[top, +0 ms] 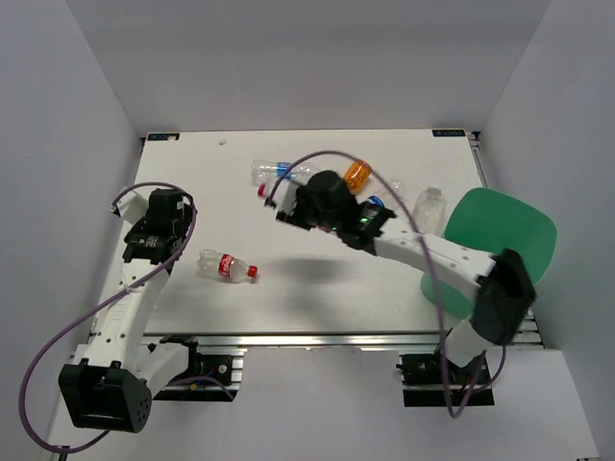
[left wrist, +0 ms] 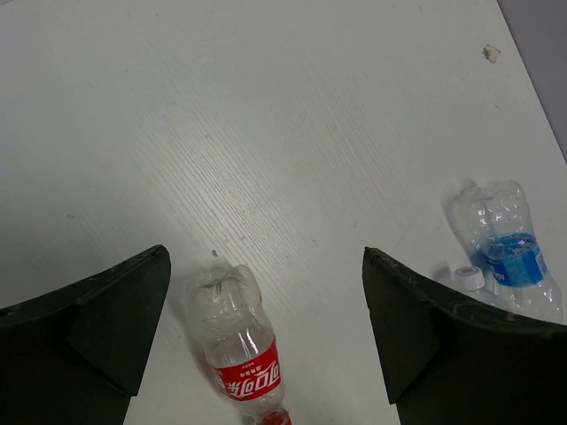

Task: Put the plastic bottles in the bin

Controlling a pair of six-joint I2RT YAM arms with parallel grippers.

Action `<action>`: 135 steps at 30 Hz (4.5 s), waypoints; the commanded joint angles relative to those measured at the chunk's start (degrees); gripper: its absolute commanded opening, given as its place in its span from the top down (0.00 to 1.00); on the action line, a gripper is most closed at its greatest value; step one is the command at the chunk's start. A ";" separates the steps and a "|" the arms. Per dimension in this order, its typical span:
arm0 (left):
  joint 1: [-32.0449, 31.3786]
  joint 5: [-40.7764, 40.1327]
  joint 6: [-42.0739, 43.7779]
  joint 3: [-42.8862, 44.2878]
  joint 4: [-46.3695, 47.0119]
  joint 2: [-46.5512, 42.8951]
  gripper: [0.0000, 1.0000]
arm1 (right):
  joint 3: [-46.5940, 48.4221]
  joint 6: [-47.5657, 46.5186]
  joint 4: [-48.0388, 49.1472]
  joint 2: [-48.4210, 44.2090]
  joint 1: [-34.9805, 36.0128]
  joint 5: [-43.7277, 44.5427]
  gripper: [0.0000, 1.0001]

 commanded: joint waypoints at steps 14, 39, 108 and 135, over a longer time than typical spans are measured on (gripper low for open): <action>0.12 4.51 -2.47 -2.17 -1.33 0.40 0.02 | -13.06 23.91 19.75 -44.53 -26.06 63.81 0.73; -1.02 21.66 -7.22 -11.57 1.66 9.82 0.02 | -9.48 33.67 5.24 -39.89 -32.75 50.42 0.11; -19.24 -0.68 2.09 14.98 15.80 8.94 0.02 | -25.38 50.99 8.86 -39.48 -19.19 14.97 1.00; -11.40 6.98 5.35 15.49 15.10 17.81 0.02 | -17.55 58.87 -27.40 -61.24 -25.28 51.22 0.11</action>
